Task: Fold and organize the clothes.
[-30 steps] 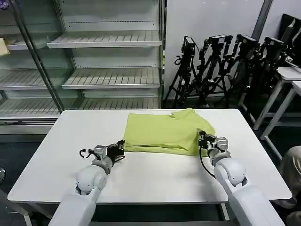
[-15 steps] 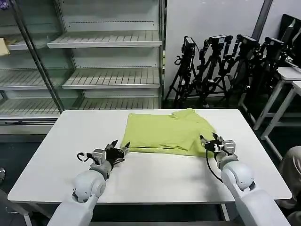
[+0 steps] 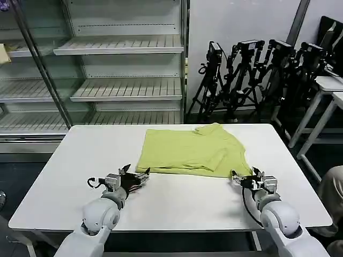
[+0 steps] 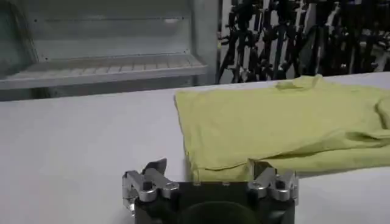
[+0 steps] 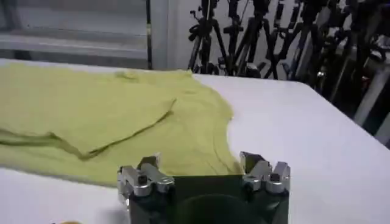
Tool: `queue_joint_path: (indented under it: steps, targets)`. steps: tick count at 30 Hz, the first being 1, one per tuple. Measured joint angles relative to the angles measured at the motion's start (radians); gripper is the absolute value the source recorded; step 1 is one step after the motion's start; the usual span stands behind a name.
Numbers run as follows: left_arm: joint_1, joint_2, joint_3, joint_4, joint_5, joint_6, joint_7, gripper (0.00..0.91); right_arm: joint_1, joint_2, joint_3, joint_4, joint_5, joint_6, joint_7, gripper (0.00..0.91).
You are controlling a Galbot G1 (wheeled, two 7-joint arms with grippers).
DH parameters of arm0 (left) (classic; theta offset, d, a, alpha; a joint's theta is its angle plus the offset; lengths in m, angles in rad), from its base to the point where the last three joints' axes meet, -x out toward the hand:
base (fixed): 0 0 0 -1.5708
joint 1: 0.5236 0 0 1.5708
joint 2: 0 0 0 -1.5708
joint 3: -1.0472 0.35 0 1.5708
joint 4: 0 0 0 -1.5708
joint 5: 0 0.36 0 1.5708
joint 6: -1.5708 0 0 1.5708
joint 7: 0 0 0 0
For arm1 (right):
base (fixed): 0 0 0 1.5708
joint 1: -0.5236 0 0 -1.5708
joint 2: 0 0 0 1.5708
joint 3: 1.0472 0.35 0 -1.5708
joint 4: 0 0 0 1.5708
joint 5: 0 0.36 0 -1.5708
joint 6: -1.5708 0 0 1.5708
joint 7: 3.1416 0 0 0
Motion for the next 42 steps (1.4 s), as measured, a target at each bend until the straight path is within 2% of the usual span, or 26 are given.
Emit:
queue_joint_path:
  steps: [28,35,42]
  targets:
    - [0.037,0.008,0.011,-0.005,0.001,0.002,0.004,0.020,-0.079,-0.013,0.029,0.055,0.002,-0.003,-0.004,0.000]
    - [0.105,0.029,-0.020,-0.076,0.009,0.004,-0.002,0.020,-0.145,-0.005,0.042,0.143,-0.023,-0.003,-0.001,0.000]
    - [0.235,0.048,-0.076,-0.196,0.026,0.004,-0.003,0.020,-0.243,0.009,0.063,0.234,-0.055,0.013,0.000,0.000]
